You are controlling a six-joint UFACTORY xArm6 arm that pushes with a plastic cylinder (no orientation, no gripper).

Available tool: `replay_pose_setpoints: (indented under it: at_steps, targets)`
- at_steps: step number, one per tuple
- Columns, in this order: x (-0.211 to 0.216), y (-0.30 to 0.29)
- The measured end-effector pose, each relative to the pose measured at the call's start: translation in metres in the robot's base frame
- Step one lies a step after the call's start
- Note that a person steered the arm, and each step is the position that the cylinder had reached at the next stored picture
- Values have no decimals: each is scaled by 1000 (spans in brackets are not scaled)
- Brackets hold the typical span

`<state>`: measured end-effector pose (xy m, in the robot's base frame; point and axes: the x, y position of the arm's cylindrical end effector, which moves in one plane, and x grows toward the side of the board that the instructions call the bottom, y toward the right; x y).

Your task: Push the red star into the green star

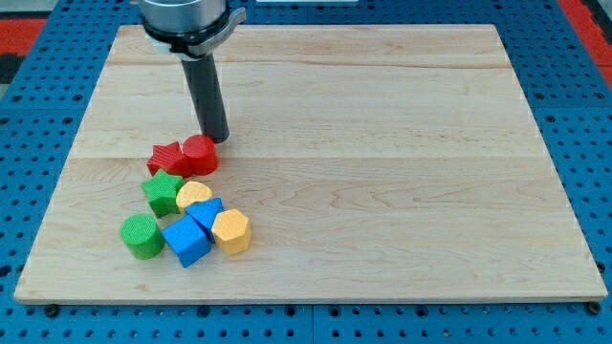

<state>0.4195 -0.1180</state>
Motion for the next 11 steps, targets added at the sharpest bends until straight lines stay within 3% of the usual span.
replay_pose_setpoints:
  at_steps: [2, 4, 6, 7, 8, 11]
  targets:
    - [47, -4]
    - [32, 10]
    - [-1, -51]
    - [4, -78]
    - [33, -76]
    - [41, -63]
